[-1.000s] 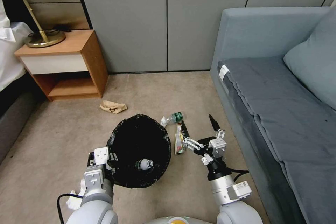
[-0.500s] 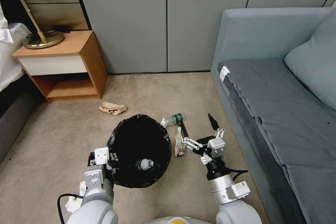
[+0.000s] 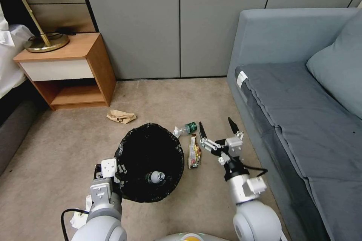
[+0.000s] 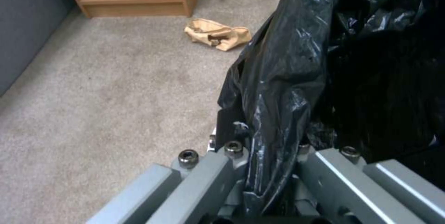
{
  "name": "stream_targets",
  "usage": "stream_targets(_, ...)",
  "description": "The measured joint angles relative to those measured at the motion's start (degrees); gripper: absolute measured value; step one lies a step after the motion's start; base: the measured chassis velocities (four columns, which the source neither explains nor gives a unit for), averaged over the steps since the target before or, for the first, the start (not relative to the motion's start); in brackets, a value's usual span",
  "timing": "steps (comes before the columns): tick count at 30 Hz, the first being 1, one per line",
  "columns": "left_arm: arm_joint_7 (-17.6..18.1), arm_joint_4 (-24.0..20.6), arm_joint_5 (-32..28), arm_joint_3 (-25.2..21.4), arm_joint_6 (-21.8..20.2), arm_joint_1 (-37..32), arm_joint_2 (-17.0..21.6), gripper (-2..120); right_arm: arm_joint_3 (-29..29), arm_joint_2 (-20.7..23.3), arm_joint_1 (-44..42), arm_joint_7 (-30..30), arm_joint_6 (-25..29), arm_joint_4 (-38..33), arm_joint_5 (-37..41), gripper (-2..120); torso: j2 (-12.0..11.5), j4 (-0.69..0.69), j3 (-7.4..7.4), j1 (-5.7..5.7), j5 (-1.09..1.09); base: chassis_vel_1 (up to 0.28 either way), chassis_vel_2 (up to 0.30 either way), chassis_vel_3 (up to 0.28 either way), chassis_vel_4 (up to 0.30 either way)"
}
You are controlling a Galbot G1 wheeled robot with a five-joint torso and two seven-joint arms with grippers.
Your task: Pick up the trash bin, then pick up the garbage from the floor and place it into the trash bin.
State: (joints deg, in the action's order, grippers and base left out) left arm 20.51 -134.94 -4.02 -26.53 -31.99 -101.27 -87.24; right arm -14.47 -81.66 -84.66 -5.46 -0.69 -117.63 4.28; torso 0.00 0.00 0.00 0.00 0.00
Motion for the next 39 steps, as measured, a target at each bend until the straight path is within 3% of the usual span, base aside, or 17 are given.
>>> stream_targets(6,0.1,0.02,0.22,-0.04,0.22,-0.51,-0.03,1,1.46,1.16,5.74,-0.2,-6.74,9.05,6.4,100,0.0,0.01,0.01,0.0,0.0,0.0,0.0,0.0,0.0)
stream_targets(16,0.13,0.3,0.7,0.07,0.22,-0.65,-0.07,1,2.84,2.35,11.25,1.69,-10.82,19.16,13.19,100,0.0,0.0,0.01,0.0,0.0,0.0,0.0,0.0,0.0)
stream_targets(24,0.13,0.48,0.73,0.14,0.27,-0.61,0.02,1,2.88,2.93,15.36,6.99,-13.79,27.36,19.76,100,0.0,0.0,0.01,0.0,0.0,0.0,0.0,0.0,0.0)
stream_targets(39,0.32,0.81,0.71,-0.2,0.64,-0.64,-0.03,1,2.78,2.21,21.95,10.02,-14.94,39.46,18.52,100,0.0,-0.01,0.0,0.0,0.0,0.0,0.0,0.0,0.0)
